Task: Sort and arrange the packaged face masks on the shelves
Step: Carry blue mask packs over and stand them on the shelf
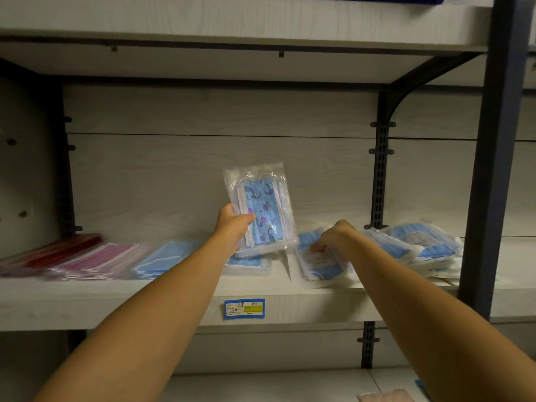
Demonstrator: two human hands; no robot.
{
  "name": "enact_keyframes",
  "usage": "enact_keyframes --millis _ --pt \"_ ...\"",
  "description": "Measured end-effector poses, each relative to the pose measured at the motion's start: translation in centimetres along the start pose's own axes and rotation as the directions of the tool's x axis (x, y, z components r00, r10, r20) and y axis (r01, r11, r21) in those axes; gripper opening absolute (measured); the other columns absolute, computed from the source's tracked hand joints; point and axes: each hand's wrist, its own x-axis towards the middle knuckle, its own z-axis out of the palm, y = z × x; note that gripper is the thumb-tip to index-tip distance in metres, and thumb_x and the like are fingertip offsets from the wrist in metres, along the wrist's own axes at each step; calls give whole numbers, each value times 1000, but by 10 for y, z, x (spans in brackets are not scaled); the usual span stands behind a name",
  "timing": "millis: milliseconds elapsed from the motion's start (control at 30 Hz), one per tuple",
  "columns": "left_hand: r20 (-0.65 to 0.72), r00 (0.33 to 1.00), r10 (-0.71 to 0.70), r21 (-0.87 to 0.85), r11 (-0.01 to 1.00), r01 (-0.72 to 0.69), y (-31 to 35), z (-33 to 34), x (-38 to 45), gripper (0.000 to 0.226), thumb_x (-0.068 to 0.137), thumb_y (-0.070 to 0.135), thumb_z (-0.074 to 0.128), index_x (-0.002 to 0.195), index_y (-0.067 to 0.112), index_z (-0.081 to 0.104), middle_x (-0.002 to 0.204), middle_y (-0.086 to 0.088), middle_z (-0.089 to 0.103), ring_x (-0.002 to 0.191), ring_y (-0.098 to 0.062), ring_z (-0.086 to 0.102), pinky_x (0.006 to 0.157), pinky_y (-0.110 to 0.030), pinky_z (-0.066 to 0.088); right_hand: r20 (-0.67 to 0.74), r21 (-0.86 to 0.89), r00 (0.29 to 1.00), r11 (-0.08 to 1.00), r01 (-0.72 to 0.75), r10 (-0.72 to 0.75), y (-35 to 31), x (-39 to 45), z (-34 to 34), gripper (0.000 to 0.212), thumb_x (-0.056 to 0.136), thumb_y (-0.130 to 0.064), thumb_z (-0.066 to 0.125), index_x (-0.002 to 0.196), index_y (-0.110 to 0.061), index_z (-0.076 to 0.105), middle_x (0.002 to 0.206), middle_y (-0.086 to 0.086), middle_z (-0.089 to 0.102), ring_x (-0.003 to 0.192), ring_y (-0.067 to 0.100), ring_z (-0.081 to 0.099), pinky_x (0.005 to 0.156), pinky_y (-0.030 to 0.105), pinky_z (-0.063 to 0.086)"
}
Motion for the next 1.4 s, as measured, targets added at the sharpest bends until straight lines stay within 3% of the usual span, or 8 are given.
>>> enact_keyframes --millis 167,333,567,800,1167,1267,1333,1400 --pt "-12 1000 -11 -54 998 11 1 -2 2 29 91 -4 66 109 17 58 89 2 67 78 -11 65 59 -23 51 -200 183 970 967 178 -141 0 0 -12 55 75 -23 88 113 -12 50 107 10 64 96 30 64 77 41 55" --pt "-5 1000 -22 -49 999 22 -2 1 3 29 92 -3 65 112 17 59 91 1 68 78 -10 65 56 -21 49 -321 -32 919 972 232 -229 1 4 -43 59 79 -26 84 122 -11 48 121 14 52 99 32 59 76 41 52" --pt "-5 1000 -30 -66 997 29 -10 7 2 28 91 -4 66 112 15 61 92 -1 69 76 -11 66 56 -22 50 -226 -508 964 862 8 -142 37 14 -60 79 80 -38 82 138 -1 43 129 21 40 113 37 55 98 40 52" --pt "20 999 -32 -60 998 33 -12 10 2 28 91 -5 65 112 13 61 90 -2 69 80 -16 68 63 -27 54 -285 -724 936 686 -69 -207 45 9 -64 40 92 -25 60 129 -10 57 130 19 53 118 37 49 100 45 41" --pt "47 998 -31 -28 999 33 -14 18 4 29 91 -3 66 115 13 60 95 -1 69 81 -13 67 61 -23 52 -235 -754 912 655 47 -337 23 7 -28 28 91 -24 60 116 -14 61 126 13 57 118 33 50 106 44 34" --pt "56 998 -33 -5 999 34 -14 20 3 27 91 -3 65 111 15 58 95 0 68 80 -11 66 59 -20 50 -232 -600 887 776 193 -400 14 8 -17 23 92 -20 57 113 -12 59 124 13 61 116 34 54 104 43 36" --pt "67 997 -35 -8 999 36 -14 22 3 28 91 -4 65 111 14 59 93 0 68 80 -12 67 59 -21 52 -221 -180 891 915 362 -396 8 8 -9 39 96 -26 59 131 -9 57 132 14 60 121 32 55 103 39 41" --pt "79 996 -32 -8 999 33 -14 24 4 29 91 -4 65 113 13 60 93 0 69 81 -14 68 61 -24 54 -155 289 903 856 429 -401 1 3 -2 56 96 -36 64 142 -8 47 138 12 57 121 27 54 102 38 43"
